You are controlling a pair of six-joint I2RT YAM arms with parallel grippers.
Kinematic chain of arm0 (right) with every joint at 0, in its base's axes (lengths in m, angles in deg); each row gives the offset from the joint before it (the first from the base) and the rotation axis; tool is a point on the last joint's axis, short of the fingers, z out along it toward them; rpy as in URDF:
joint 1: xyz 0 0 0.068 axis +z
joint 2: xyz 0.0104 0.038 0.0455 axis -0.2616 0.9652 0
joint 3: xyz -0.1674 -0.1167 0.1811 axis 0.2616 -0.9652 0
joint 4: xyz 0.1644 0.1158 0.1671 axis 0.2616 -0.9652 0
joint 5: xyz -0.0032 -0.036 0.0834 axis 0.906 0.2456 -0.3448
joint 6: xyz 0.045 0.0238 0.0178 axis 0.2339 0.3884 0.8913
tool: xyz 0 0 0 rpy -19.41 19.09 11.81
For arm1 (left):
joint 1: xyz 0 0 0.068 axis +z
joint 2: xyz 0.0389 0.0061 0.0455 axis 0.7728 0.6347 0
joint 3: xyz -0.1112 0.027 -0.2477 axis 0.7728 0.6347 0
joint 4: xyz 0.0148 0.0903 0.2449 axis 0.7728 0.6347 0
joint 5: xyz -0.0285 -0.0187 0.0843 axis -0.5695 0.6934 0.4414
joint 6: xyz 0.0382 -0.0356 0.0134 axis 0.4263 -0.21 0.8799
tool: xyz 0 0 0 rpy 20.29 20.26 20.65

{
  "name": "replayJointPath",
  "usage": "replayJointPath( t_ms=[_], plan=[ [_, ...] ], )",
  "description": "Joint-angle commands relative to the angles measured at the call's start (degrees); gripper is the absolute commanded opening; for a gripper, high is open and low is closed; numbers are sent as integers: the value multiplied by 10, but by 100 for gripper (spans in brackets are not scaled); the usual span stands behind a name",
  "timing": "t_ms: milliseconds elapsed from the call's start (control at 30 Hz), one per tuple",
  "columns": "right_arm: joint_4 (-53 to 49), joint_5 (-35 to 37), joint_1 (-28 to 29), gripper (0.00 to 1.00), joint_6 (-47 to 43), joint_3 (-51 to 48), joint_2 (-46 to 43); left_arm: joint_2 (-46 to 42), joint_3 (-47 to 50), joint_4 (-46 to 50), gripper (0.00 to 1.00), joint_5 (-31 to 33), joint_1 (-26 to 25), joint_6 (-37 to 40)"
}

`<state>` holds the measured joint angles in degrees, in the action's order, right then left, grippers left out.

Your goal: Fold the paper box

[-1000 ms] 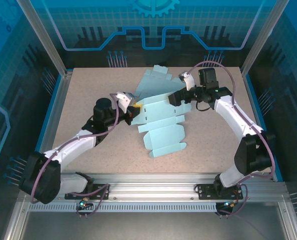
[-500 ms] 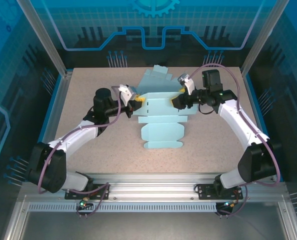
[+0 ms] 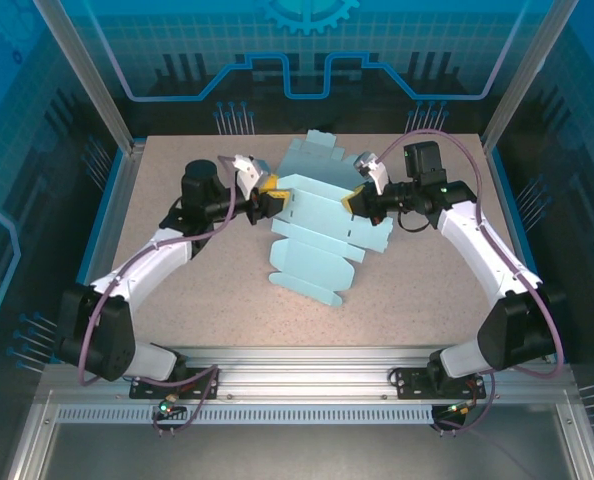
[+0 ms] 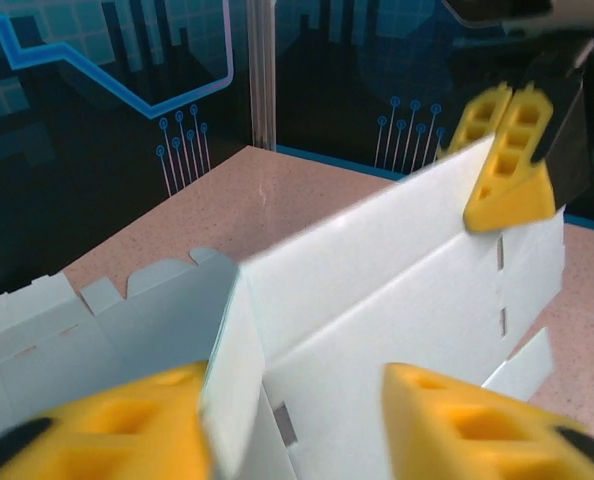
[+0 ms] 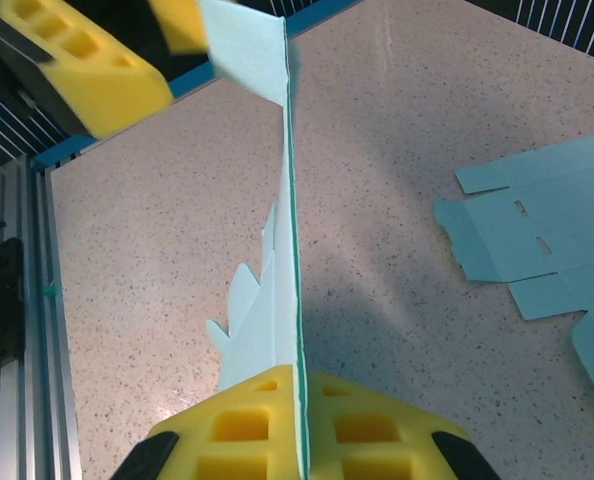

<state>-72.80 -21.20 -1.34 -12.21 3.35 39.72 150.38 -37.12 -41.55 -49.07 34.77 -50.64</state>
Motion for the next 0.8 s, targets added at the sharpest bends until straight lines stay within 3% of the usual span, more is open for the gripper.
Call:
replayJointPath(
  t_ms=[0, 33, 67, 233, 533, 700, 767],
  plan=[
    [-29, 4, 5, 0, -25, 28, -19, -21, -50, 81, 83, -16, 14, 28],
    [-33, 10, 7, 0, -29, 31, -21, -27, -58, 88, 96, -10, 17, 34],
    [-36, 17, 8, 0, -33, 34, -22, -35, -63, 87, 99, -1, 20, 40],
    [-50, 26, 18, 0, -48, 47, -24, -68, -84, 99, 99, 4, 23, 88],
    [-77, 62, 57, 0, -76, 88, -16, -46, -183, 282, 98, -30, -15, 276],
    [-88, 76, 82, 0, -83, 105, -5, -3, -236, 379, 95, 2, -49, 340],
    [-96, 83, 91, 0, -87, 112, 0, 14, -251, 398, 89, 21, -55, 352]
  ],
)
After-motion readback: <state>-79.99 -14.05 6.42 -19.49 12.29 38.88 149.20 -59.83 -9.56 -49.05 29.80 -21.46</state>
